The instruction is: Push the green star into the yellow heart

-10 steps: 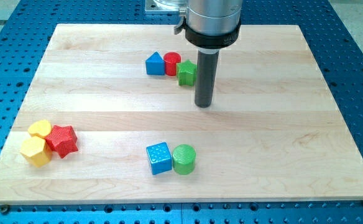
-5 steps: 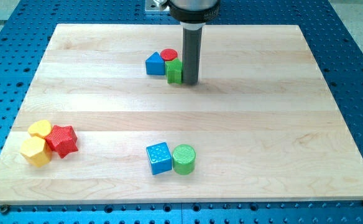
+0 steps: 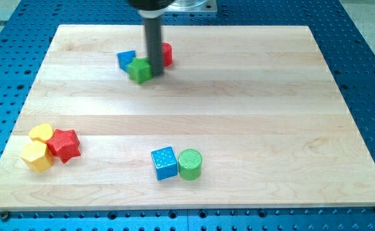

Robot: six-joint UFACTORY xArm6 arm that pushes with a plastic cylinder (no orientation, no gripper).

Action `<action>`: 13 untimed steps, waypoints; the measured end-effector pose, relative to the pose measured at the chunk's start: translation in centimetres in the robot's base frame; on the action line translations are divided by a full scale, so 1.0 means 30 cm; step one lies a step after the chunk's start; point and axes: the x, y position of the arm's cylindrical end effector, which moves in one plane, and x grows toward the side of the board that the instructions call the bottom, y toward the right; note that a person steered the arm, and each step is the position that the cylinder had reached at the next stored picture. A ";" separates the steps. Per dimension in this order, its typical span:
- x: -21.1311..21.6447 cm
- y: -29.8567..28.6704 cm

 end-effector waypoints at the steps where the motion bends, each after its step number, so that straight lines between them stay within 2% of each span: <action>1: 0.154 -0.231; 2: 0.154 -0.190; 3: 0.058 -0.237; 4: 0.019 -0.358; 5: 0.190 -0.457; 6: 0.129 -0.410; 7: 0.086 -0.529; 9: 0.275 -0.545; 10: 0.185 -0.524; 12: 0.273 -0.615; 13: 0.310 -0.494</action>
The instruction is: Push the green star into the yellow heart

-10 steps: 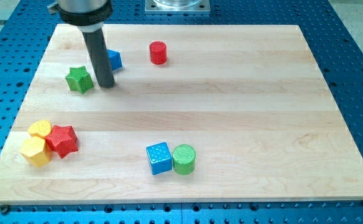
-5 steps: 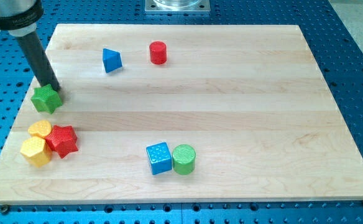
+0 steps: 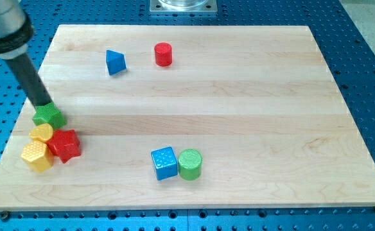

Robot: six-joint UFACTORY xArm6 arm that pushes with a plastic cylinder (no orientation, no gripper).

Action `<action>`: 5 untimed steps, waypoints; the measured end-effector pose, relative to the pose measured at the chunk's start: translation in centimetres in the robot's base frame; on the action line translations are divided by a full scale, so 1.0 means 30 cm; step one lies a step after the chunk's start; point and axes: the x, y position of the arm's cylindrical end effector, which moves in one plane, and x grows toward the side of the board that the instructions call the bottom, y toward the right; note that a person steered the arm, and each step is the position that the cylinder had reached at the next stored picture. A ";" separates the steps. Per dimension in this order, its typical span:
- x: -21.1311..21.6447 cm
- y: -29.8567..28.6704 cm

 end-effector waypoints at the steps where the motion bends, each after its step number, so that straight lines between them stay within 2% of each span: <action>1: 0.001 0.104; 3: 0.026 0.170; 4: -0.005 0.168; 5: -0.051 0.260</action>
